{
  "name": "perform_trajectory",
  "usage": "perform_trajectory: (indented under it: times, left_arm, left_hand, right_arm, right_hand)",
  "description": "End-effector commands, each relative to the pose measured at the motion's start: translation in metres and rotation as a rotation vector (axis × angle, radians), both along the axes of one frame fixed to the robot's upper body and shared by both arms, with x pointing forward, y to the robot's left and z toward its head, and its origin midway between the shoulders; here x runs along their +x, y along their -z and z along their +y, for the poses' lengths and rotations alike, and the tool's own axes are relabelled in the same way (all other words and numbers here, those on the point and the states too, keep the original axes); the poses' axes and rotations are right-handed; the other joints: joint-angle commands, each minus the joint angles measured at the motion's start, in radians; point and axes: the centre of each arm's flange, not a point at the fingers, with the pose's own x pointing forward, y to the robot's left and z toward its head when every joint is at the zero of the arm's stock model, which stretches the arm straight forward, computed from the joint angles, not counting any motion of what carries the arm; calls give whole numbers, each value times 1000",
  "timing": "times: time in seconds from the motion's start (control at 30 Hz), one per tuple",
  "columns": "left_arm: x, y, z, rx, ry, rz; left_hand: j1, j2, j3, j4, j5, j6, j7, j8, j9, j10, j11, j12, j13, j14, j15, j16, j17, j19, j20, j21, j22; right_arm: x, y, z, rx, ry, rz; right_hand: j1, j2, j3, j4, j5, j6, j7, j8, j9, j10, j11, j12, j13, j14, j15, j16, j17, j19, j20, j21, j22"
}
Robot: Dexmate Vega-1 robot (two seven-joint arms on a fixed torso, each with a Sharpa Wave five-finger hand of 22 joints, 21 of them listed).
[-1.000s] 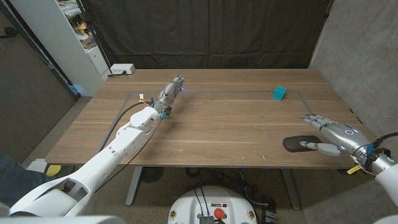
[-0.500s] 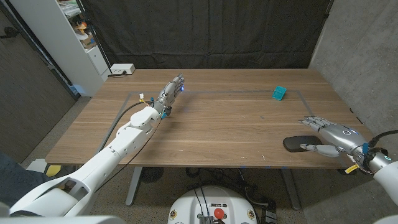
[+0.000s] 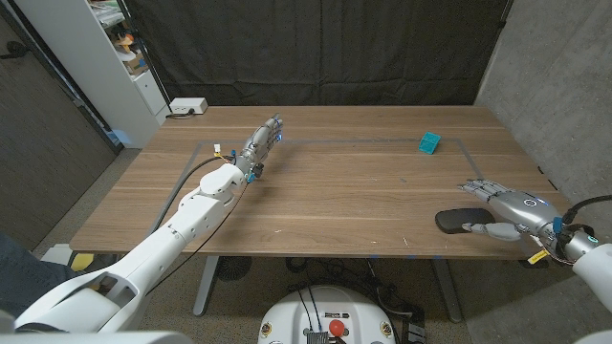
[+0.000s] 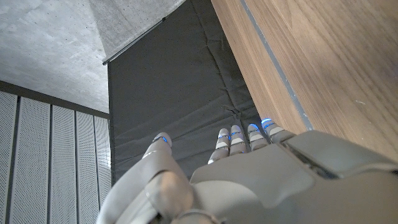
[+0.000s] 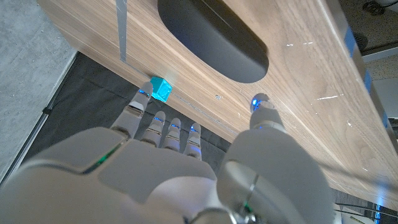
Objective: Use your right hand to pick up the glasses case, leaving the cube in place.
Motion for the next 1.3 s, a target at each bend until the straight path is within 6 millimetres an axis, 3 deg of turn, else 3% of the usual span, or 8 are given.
perform_trajectory:
  times: [0.03,1.3]
  left_arm:
    - [1,-4,3,3,1,-2]
    - [17,0,4,0,3,24]
  left_hand:
    - [2,11,1,-6,-7,8,1,4,4,4,5,3,3,-3,8,3,5,-4,0,2,6]
    - [-1,12,-1,-8,-7,14,2,4,3,6,5,3,3,-1,4,4,6,-7,3,3,6]
  right_arm:
    - [8,-5,1,-17,24,33]
    - [29,3,-9,-53,80,136]
  right_hand:
    - [16,1,4,-1,11,-10,-3,2,2,-15,-1,-1,2,-8,3,0,3,3,11,2,2]
    - [40,-10,4,3,27,-25,-3,11,2,-17,-2,11,1,-2,-7,10,3,17,9,5,2]
